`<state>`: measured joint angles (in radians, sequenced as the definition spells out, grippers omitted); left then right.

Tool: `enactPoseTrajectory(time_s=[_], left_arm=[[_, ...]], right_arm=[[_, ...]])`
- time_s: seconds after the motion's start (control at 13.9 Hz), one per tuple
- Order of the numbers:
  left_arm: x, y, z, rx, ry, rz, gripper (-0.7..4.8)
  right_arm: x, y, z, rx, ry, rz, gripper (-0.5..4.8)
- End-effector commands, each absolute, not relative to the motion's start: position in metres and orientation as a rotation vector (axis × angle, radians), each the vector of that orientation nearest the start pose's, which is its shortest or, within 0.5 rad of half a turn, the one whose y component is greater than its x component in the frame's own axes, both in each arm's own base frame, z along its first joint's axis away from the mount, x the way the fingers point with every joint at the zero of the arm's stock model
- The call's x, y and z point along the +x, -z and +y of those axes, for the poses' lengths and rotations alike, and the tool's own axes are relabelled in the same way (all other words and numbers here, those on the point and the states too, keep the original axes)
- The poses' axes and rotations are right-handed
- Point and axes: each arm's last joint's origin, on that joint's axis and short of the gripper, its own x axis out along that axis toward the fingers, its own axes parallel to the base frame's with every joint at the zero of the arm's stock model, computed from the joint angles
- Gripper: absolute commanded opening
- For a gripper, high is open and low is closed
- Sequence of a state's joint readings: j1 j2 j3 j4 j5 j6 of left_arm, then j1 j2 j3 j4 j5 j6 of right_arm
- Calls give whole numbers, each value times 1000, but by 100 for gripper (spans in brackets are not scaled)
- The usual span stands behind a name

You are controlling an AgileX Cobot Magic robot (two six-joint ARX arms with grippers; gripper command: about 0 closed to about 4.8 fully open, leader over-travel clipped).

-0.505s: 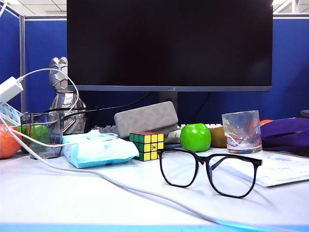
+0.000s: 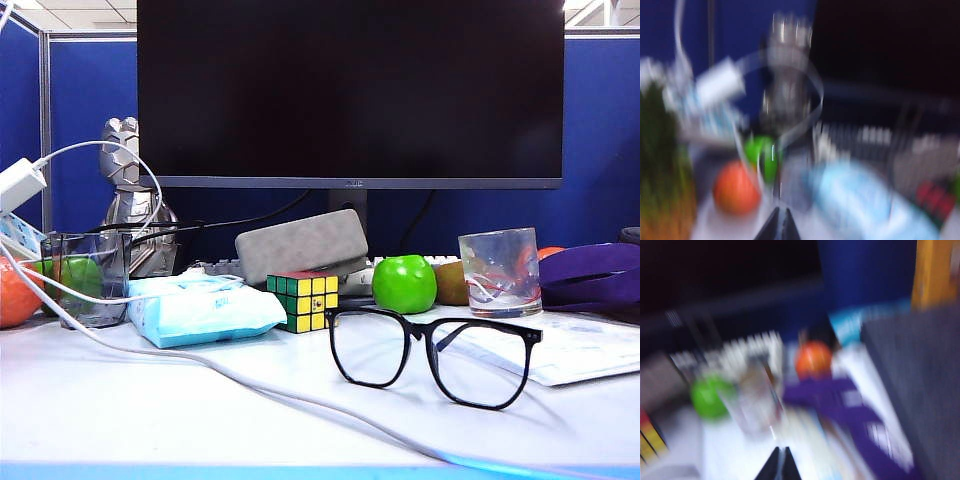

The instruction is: Pick up the glasses, fold the temples of the glasses, place the glasses into the glasses case, and finally close the glasses case.

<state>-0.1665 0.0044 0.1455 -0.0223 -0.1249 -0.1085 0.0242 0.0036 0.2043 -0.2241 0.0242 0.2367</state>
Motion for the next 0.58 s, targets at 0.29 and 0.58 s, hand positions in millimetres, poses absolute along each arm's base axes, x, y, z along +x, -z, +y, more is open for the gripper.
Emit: enactPoseTrajectory(time_s=[0.29,0.58], left_arm=[[98,-290,-11,-146,-5,-194,-6],[159,-357,-24,-120,72,-109,-6]], right_arm=[[71,-292,5,244,-140,-73,-6],[111,-356,10,244,-285,-6,-5]])
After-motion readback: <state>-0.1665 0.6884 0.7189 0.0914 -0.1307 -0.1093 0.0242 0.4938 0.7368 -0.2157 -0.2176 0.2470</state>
